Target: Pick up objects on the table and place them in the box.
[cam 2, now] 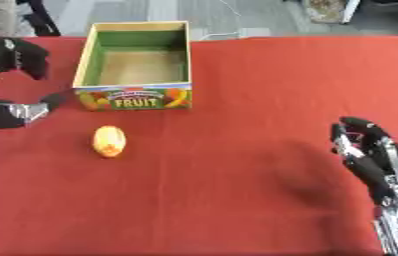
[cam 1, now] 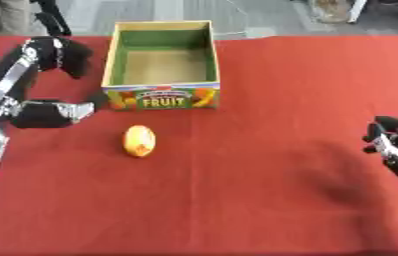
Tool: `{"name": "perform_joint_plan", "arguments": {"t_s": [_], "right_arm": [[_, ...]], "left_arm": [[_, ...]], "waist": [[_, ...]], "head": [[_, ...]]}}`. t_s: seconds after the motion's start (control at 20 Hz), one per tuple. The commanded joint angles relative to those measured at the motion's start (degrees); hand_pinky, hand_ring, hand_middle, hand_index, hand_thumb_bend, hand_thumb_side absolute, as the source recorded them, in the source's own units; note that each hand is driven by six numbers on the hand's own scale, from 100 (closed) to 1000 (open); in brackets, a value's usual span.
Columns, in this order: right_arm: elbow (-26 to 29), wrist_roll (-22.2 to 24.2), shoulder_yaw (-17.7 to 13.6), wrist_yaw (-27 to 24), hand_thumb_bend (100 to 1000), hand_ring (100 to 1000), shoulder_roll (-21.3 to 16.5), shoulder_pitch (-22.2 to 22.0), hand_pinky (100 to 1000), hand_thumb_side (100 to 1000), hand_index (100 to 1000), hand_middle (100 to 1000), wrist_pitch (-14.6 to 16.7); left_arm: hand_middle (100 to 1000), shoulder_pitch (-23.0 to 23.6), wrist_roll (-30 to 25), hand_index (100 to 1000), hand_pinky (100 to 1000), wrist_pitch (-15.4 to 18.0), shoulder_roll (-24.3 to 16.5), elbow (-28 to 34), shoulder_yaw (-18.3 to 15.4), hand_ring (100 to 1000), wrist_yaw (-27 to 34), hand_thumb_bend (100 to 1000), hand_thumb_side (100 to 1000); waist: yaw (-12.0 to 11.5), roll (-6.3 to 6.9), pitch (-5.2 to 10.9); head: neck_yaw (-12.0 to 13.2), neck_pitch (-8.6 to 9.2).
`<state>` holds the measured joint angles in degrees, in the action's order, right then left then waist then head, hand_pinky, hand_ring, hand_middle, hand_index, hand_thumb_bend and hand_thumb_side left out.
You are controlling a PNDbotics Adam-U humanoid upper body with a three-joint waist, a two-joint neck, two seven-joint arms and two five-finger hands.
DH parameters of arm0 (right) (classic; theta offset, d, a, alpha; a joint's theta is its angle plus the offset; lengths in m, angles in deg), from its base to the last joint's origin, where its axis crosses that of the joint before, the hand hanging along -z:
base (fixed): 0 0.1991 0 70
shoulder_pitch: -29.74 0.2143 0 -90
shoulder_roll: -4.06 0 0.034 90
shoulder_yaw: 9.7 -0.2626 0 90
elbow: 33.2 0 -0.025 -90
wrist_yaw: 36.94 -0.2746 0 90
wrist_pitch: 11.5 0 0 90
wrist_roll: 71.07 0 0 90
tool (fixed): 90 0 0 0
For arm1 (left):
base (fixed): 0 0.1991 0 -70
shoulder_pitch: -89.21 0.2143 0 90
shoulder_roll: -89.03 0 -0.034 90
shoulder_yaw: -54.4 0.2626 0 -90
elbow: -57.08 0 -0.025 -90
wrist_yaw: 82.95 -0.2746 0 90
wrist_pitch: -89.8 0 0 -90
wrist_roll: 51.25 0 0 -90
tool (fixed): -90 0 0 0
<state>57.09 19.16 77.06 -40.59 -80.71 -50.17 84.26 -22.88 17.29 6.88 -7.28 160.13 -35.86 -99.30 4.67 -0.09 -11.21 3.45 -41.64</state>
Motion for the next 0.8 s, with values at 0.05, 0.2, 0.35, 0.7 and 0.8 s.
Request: {"name": "perform_joint_plan", "arguments": {"t_s": [0.05,0.2,0.35,0.7,0.8], "right_arm": [[0.6,0.1,-0.1,0.2,264,627,-0.8,0.4,558,389,756,610,0.0],[0.6,0.2,-0.1,0.1,265,627,-0.8,0.5,558,389,756,610,0.0],[0.6,0.2,-0.1,0.2,265,627,-0.8,0.5,558,389,756,610,0.0],[0.5,0.2,0.0,0.2,266,626,-0.7,0.4,558,388,756,610,0.0],[0.4,0.2,0.0,0.2,266,626,-0.7,0.4,558,388,756,610,0.0]], "left_arm": [[567,-1.4,-3.5,742,584,1.5,-1.8,-0.3,1.0,579,-3.5,543,100],[583,-2.3,-6.8,750,589,2.8,-1.3,-1.2,1.8,587,-6.9,562,100],[586,-3.4,-10.1,752,589,4.0,-0.6,-2.3,2.8,588,-10.1,573,100],[614,-6.0,-16.0,773,600,6.1,0.8,-5.8,4.8,606,-17.3,598,100],[651,-6.6,-15.9,779,610,6.5,1.2,-7.3,5.2,620,-19.5,603,100]], "waist": [[0.1,0.09,0.94],[0.0,0.19,1.00],[0.2,0.20,1.03],[0.4,0.13,1.04],[0.4,0.14,1.05]], "head": [[0.3,0.40],[0.3,0.29],[0.3,0.27],[0.5,0.23],[0.5,0.23]]}}
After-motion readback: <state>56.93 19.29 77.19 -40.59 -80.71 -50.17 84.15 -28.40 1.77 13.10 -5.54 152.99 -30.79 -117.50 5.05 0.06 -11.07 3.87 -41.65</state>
